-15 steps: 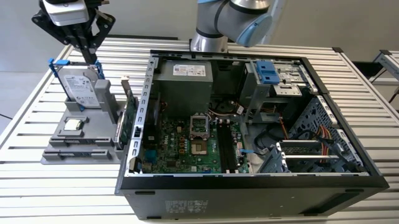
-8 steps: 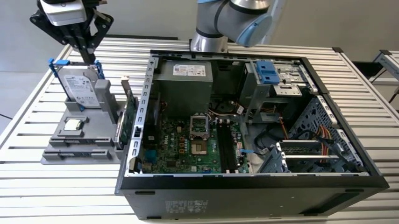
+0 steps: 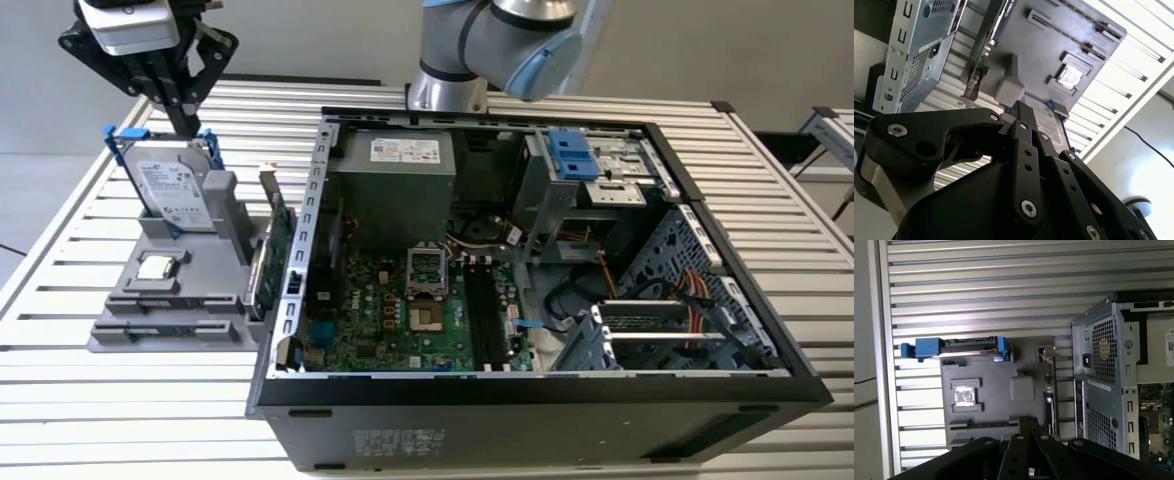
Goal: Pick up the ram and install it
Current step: 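Reach for the ram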
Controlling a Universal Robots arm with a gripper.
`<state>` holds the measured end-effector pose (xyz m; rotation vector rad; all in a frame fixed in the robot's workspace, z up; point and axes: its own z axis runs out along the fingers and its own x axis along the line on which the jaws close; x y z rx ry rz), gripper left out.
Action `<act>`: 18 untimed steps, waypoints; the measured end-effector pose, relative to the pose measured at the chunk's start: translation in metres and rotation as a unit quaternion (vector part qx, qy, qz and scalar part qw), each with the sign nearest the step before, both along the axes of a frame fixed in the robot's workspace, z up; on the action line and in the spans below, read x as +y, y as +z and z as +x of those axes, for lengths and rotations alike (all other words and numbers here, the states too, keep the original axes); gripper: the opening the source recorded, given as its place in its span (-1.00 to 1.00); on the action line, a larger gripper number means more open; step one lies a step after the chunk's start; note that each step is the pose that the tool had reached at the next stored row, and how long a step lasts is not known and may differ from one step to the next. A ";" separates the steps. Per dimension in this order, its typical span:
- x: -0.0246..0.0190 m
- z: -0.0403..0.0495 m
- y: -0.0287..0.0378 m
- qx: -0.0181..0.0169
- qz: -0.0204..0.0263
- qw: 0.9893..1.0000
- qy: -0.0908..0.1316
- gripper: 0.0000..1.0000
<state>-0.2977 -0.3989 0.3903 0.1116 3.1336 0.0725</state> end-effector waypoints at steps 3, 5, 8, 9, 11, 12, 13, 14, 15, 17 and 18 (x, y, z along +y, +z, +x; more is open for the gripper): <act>0.0000 -0.0009 0.0000 0.000 0.000 1.000 0.000 -1.00; 0.0000 -0.0016 -0.0001 0.000 0.000 1.000 0.000 -1.00; 0.0000 -0.0027 -0.0001 0.000 0.000 1.000 0.000 -1.00; 0.0000 -0.0029 -0.0002 0.000 0.000 1.000 0.000 -1.00; 0.0000 -0.0035 -0.0002 0.000 0.000 1.000 0.000 -1.00; 0.0000 -0.0037 -0.0002 0.000 0.000 1.000 0.000 -1.00; 0.0000 -0.0040 -0.0002 0.000 0.000 1.000 0.000 -1.00; 0.0000 -0.0043 -0.0002 0.000 0.000 1.000 0.000 -1.00; 0.0000 -0.0045 -0.0002 0.000 0.000 1.000 0.000 -1.00; 0.0003 -0.0053 -0.0003 0.000 0.000 1.000 0.000 -1.00; 0.0003 -0.0056 -0.0002 0.000 0.000 1.000 0.000 -1.00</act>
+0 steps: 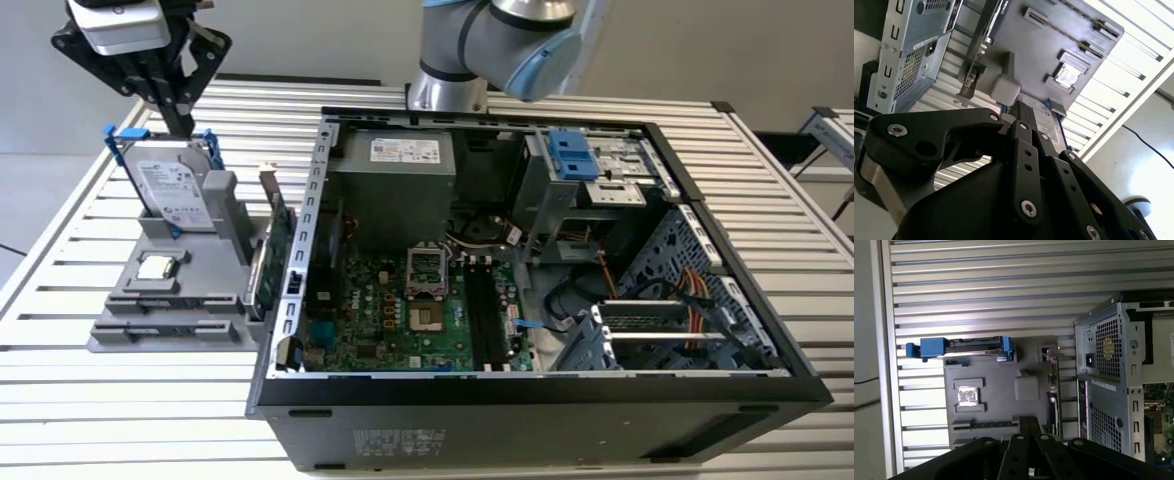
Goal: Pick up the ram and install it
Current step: 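Reach for the ram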
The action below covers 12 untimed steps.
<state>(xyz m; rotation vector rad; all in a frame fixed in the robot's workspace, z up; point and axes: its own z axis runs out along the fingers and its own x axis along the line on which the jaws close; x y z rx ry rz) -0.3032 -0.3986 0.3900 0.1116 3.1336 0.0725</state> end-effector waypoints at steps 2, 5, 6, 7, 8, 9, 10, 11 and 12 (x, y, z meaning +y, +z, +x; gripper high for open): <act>0.0000 -0.0005 -0.0001 0.000 0.000 1.000 0.000 -1.00; 0.0000 -0.0014 -0.0001 0.000 0.000 1.000 0.000 -1.00; 0.0000 -0.0018 -0.0001 0.000 0.000 1.000 0.000 -1.00; 0.0001 -0.0022 -0.0002 0.000 0.000 1.000 0.000 -1.00; 0.0002 -0.0025 -0.0002 0.000 0.000 1.000 0.000 -1.00; 0.0002 -0.0027 -0.0002 0.000 0.000 1.000 0.000 -1.00; 0.0003 -0.0030 -0.0002 0.000 0.000 1.000 0.000 -1.00; 0.0002 -0.0031 -0.0002 0.000 0.000 1.000 0.000 -1.00; 0.0003 -0.0033 -0.0002 0.000 0.000 1.000 0.000 -1.00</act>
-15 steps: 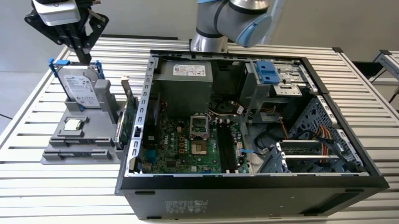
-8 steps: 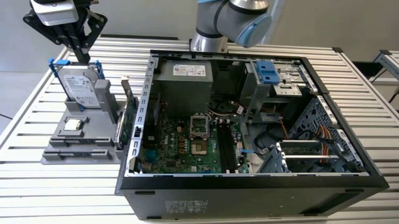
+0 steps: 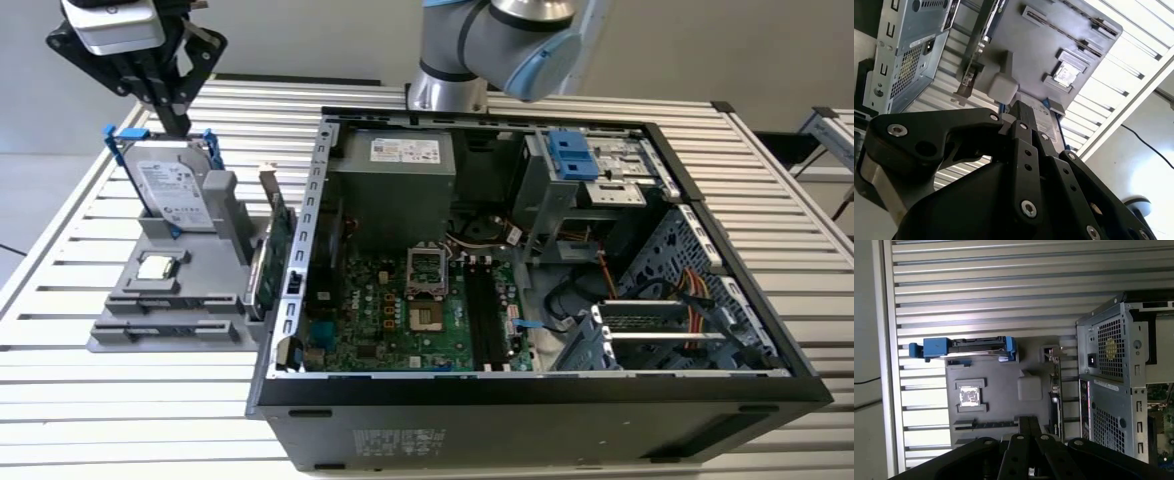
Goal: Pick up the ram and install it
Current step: 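Reach for the ram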
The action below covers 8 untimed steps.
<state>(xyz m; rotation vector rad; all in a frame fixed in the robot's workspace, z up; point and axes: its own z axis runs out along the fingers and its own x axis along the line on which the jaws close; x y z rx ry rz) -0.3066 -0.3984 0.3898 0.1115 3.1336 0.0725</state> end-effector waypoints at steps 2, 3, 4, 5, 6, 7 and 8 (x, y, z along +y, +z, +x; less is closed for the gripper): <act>0.0000 -0.0005 -0.0001 0.000 0.000 1.000 0.000 -1.00; 0.0000 -0.0007 -0.0001 0.000 0.000 1.000 0.000 -1.00; 0.0000 -0.0010 -0.0001 0.000 0.000 1.000 0.000 -1.00; 0.0000 -0.0013 -0.0001 0.000 0.000 1.000 0.000 -1.00; 0.0000 -0.0014 -0.0001 0.000 0.000 1.000 0.000 -1.00; 0.0000 -0.0015 -0.0001 0.000 0.000 1.000 0.000 -1.00; 0.0000 -0.0017 -0.0001 0.000 0.000 1.000 0.000 -1.00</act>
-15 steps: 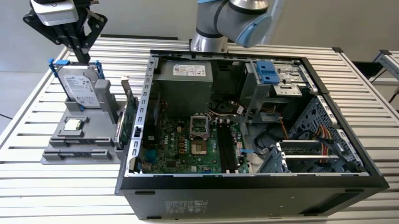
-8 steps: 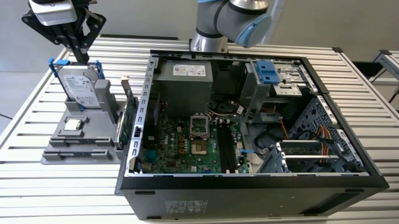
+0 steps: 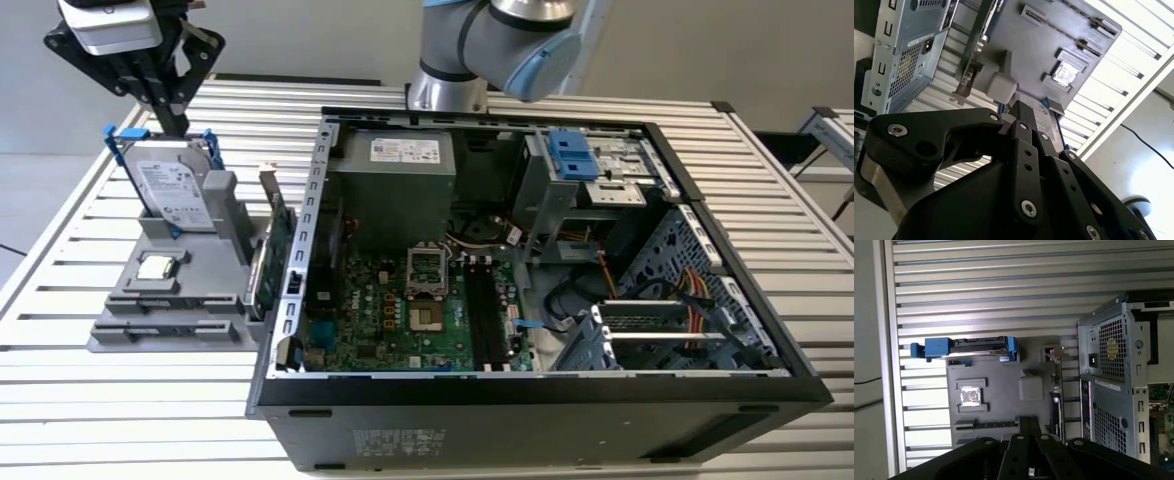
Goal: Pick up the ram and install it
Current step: 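Reach for the ram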
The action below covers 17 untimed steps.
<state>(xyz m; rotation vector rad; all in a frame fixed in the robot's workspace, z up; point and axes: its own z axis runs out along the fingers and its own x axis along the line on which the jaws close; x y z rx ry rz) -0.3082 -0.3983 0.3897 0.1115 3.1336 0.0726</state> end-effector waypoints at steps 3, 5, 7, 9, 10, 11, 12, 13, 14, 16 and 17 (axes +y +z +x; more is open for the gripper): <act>0.0000 -0.0005 0.0000 0.000 0.000 1.000 0.000 -1.00; 0.0001 -0.0010 0.0000 0.000 0.000 1.000 0.000 -1.00; 0.0003 -0.0017 -0.0001 0.000 0.000 1.000 0.000 -1.00; 0.0007 -0.0025 -0.0001 0.000 0.000 1.000 0.000 -1.00; 0.0009 -0.0029 -0.0001 0.000 0.000 1.000 0.000 -1.00; 0.0011 -0.0033 -0.0001 0.000 0.000 1.000 0.000 -1.00; 0.0013 -0.0038 -0.0002 0.000 0.000 1.000 0.000 -1.00; 0.0014 -0.0043 -0.0002 0.000 0.000 1.000 0.000 -1.00; 0.0014 -0.0048 -0.0002 0.000 0.000 1.000 0.000 -1.00; 0.0015 -0.0059 -0.0002 0.000 0.000 1.000 0.000 -1.00; 0.0015 -0.0065 -0.0002 0.000 0.000 1.000 0.000 -1.00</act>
